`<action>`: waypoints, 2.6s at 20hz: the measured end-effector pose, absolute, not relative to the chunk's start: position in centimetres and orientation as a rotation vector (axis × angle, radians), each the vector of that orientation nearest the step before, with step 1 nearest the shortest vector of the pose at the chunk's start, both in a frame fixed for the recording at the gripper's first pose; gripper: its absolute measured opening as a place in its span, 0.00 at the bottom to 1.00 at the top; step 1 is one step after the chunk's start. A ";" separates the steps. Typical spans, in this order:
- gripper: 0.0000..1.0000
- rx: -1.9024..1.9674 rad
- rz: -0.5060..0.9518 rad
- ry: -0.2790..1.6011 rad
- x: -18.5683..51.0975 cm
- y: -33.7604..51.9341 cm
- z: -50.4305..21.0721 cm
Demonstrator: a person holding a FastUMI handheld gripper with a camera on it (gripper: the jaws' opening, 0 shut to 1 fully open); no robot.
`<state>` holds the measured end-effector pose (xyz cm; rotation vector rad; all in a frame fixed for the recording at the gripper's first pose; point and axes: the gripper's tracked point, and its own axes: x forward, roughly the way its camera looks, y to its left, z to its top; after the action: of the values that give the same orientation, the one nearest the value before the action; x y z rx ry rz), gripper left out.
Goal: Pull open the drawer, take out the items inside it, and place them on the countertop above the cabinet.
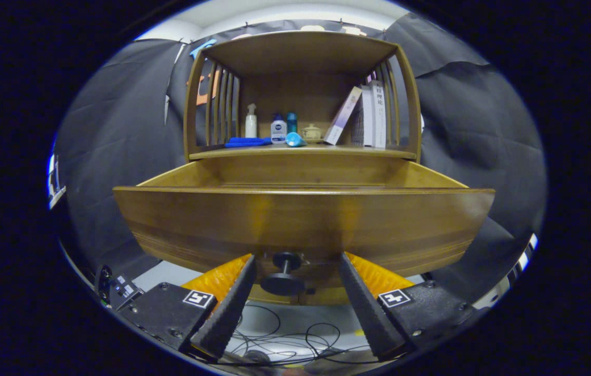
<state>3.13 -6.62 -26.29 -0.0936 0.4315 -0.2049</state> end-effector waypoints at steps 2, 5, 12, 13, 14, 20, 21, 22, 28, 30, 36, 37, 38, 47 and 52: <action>1.00 -0.125 -0.238 0.410 3.4 -6.6 -26.5; 1.00 -0.129 -0.273 0.387 3.9 -6.5 -26.7; 0.99 -0.136 -0.249 0.383 6.1 -7.2 -26.1; 0.99 -0.123 -0.249 0.379 6.8 -7.3 -26.1; 0.99 -0.118 -0.250 0.382 6.5 -7.0 -26.5; 0.99 -0.109 -0.251 0.371 12.5 -7.8 -25.7; 0.99 -0.093 -0.253 0.404 13.2 -8.0 -26.3; 0.99 -0.087 -0.254 0.387 14.2 -8.0 -25.9; 0.99 -0.089 -0.260 0.406 18.4 -8.8 -26.1; 0.99 -0.117 -0.263 0.404 19.4 -9.2 -26.3; 0.99 -0.131 -0.266 0.415 22.5 -9.9 -26.7; 0.99 -0.129 -0.266 0.420 23.0 -10.0 -26.7; 0.99 -0.125 -0.268 0.424 23.6 -10.1 -26.6; 0.99 -0.202 -0.253 0.494 23.5 -10.0 -27.2; 1.00 -0.203 -0.216 0.519 21.1 -8.7 -25.7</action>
<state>21.08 -8.74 -25.71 -0.2030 0.5186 -0.2162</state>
